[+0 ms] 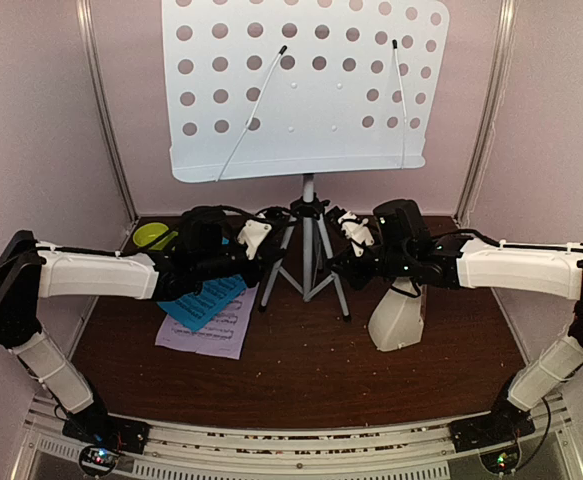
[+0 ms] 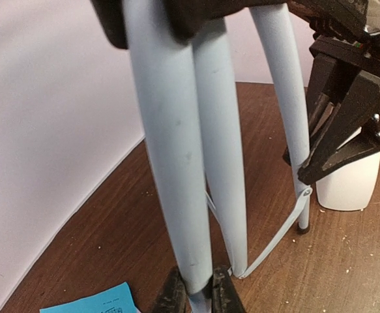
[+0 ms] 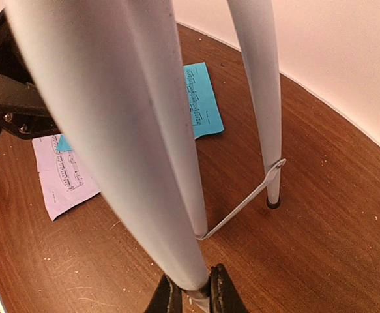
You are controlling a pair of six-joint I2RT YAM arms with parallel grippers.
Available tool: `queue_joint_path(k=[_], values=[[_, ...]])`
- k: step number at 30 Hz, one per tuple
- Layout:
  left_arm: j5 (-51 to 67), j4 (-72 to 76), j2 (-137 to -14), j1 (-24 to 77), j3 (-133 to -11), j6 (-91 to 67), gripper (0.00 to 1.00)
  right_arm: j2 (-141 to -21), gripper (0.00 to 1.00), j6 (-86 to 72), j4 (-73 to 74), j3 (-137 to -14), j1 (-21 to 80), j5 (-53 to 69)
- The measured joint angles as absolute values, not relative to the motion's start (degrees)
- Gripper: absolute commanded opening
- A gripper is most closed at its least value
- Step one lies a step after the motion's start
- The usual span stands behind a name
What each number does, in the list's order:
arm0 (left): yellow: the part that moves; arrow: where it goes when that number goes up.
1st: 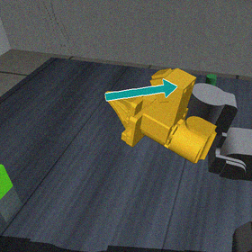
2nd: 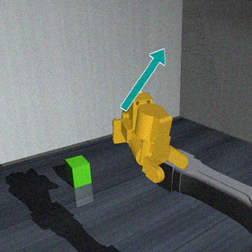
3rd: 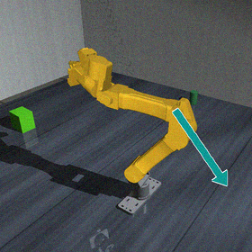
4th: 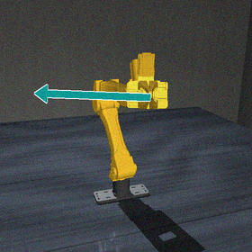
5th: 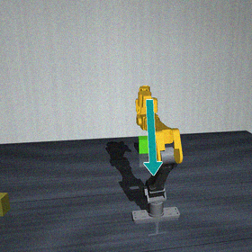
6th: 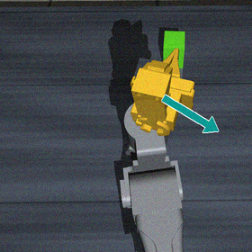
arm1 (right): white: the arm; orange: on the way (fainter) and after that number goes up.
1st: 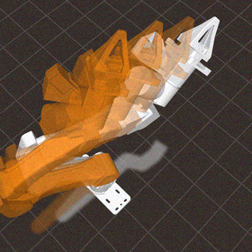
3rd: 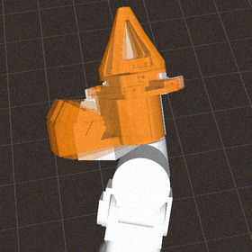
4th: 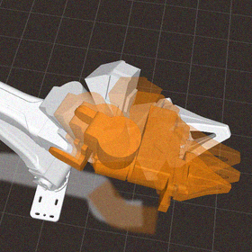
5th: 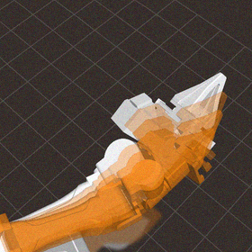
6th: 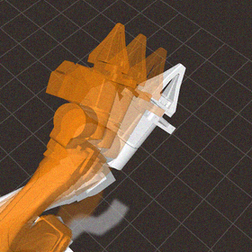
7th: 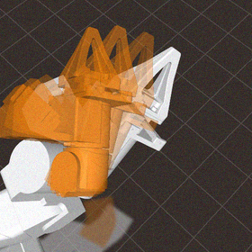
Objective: Set up the instrument practice props
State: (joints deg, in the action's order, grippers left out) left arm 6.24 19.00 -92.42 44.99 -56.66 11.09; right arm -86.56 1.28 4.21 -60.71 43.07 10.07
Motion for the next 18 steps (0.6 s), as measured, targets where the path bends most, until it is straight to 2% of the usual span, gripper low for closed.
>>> queue_joint_path(k=[13,18], values=[[11.00,13.28,-91.72,43.77,-58.74,13.08,0.00,-86.43,0.00,1.08,6.63,-61.58,42.35,14.13],[11.88,11.86,-91.94,43.44,-59.70,11.84,0.05,-86.43,0.11,0.43,6.57,-61.58,42.39,14.44]])
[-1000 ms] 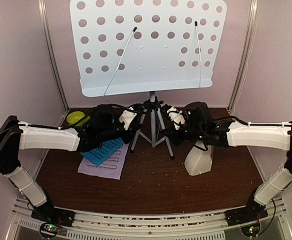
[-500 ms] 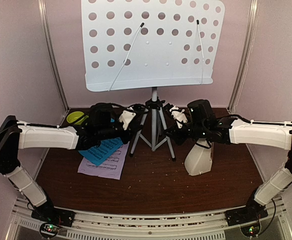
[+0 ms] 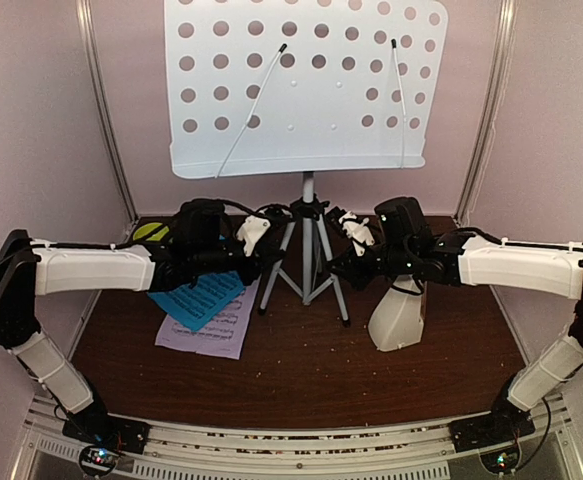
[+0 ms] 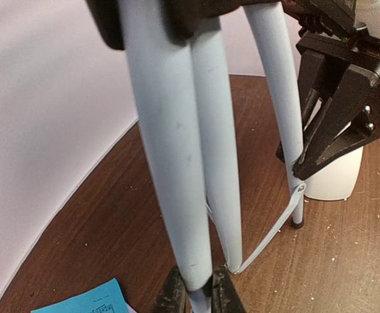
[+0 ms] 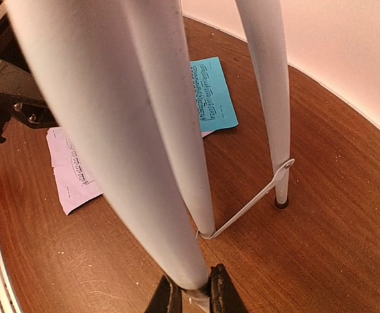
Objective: Set up the instrument practice props
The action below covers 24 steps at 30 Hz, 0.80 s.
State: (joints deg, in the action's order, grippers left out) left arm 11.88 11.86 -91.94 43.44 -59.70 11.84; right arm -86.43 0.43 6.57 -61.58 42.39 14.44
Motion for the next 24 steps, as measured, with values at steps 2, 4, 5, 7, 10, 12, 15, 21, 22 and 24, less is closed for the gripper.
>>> queue_joint_path(k=[2,4,5,7,10,12,15,21,22,24], values=[[12.21,11.81,-92.07,43.31,-59.83,11.38,0.08,-86.46,0.15,0.05,6.55,-61.58,42.39,14.46],[12.47,11.73,-92.29,43.18,-60.07,11.00,0.11,-86.48,0.18,-0.25,6.52,-61.58,42.39,14.48],[12.53,11.51,-92.38,43.13,-60.29,10.85,0.12,-86.50,0.20,-0.54,6.52,-61.60,42.39,14.50],[12.62,11.18,-92.47,43.09,-60.49,10.76,0.14,-86.56,0.23,-1.56,6.50,-61.63,42.39,14.57],[12.60,10.57,-92.47,42.74,-60.75,10.79,0.19,-86.56,0.28,-2.44,6.02,-61.89,42.28,14.46],[12.49,9.96,-92.47,42.33,-60.86,10.85,0.23,-86.54,0.32,-2.90,5.61,-62.30,42.00,14.02],[11.94,7.68,-92.47,41.54,-60.86,11.00,0.40,-86.46,0.41,-3.07,4.62,-62.74,41.39,13.43],[10.17,5.37,-91.92,40.34,-59.96,11.51,0.77,-85.38,0.56,-2.81,3.75,-62.19,41.21,13.23],[10.02,5.21,-91.53,40.25,-59.59,11.31,0.79,-84.90,0.58,-2.94,3.53,-61.84,41.21,13.32],[9.63,5.08,-90.19,40.21,-58.52,11.22,0.90,-83.40,0.64,-2.68,2.76,-60.66,41.23,13.37]])
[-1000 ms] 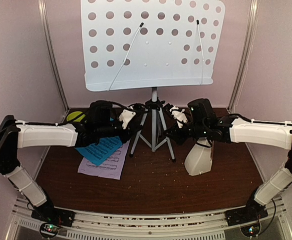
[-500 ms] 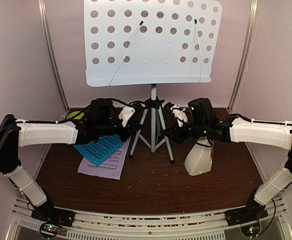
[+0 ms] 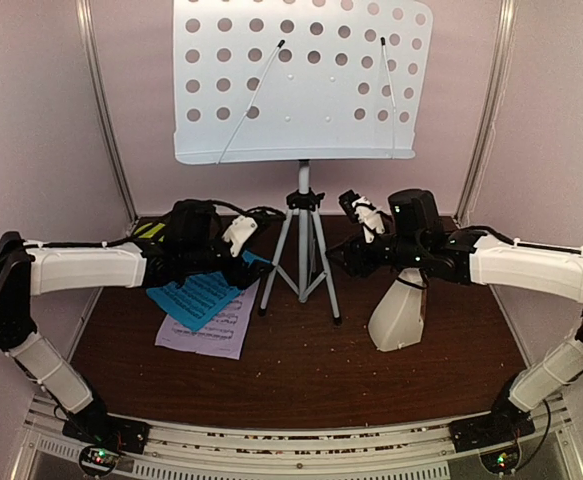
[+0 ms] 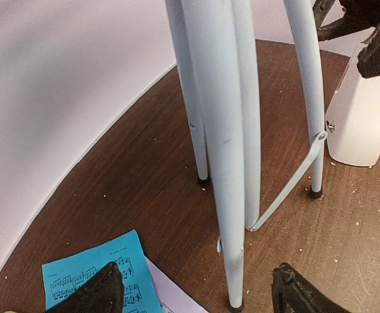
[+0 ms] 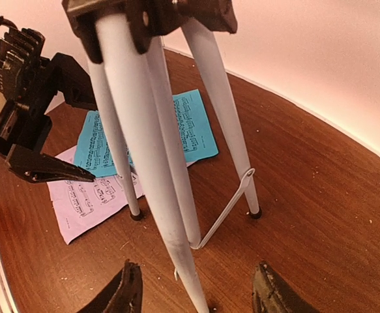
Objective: Set up the instrument practice props
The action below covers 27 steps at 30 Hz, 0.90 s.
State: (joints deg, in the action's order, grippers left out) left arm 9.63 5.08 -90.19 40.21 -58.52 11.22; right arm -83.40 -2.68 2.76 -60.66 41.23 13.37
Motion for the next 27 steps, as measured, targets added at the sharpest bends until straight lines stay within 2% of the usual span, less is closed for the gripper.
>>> queue_joint_path(k=[1,9,13,17,23,27], values=[[9.28,5.21,-88.97,40.21,-57.54,11.18,0.97,-82.56,0.66,-2.61,2.55,-59.96,41.21,13.30],[2.70,8.54,-77.32,40.23,-48.05,8.16,0.98,-78.00,0.88,-0.14,0.60,-53.32,41.21,13.37],[-0.05,8.99,-79.50,40.21,-47.75,5.76,0.98,-79.55,0.86,0.93,0.75,-53.15,41.21,14.09],[1.54,6.22,-85.49,40.16,-50.68,4.08,0.98,-83.46,0.85,1.89,3.22,-56.07,42.17,13.50],[2.76,7.94,-87.83,40.16,-50.35,0.54,0.97,-84.12,0.82,0.99,4.16,-56.14,44.18,10.09],[3.70,11.62,-90.11,40.16,-50.30,-0.19,0.88,-85.03,0.79,-0.69,2.63,-55.33,44.82,8.56]])
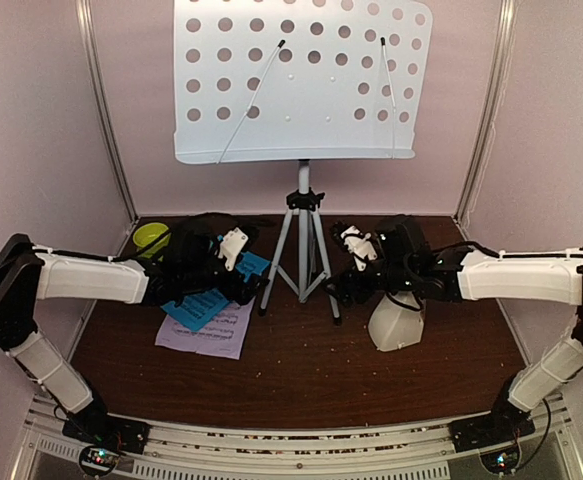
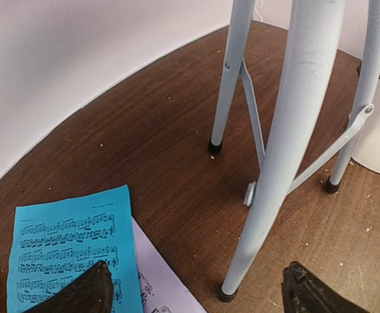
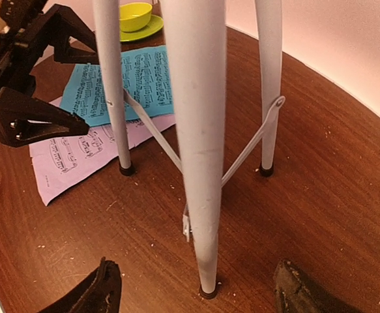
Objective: Set up the instrument practice props
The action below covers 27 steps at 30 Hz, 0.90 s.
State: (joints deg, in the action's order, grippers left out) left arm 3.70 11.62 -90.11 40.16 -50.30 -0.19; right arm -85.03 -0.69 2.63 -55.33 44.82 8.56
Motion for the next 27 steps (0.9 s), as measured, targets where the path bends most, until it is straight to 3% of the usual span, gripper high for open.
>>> queue_joint_path(k=[8,19,27], values=[[6.20,18.17,-95.31,40.16,-49.60,-1.02,0.69,-90.39,0.74,-2.52,-3.07,-52.56,44.99,5.67],[6.92,24.47,-100.42,40.60,-49.30,-2.33,0.61,-94.91,0.62,-2.79,-11.84,-49.30,44.99,4.62],[7.77,24.97,-103.22,40.84,-51.03,-2.50,0.46,-96.51,0.54,-2.72,-13.26,-50.19,44.97,4.21]])
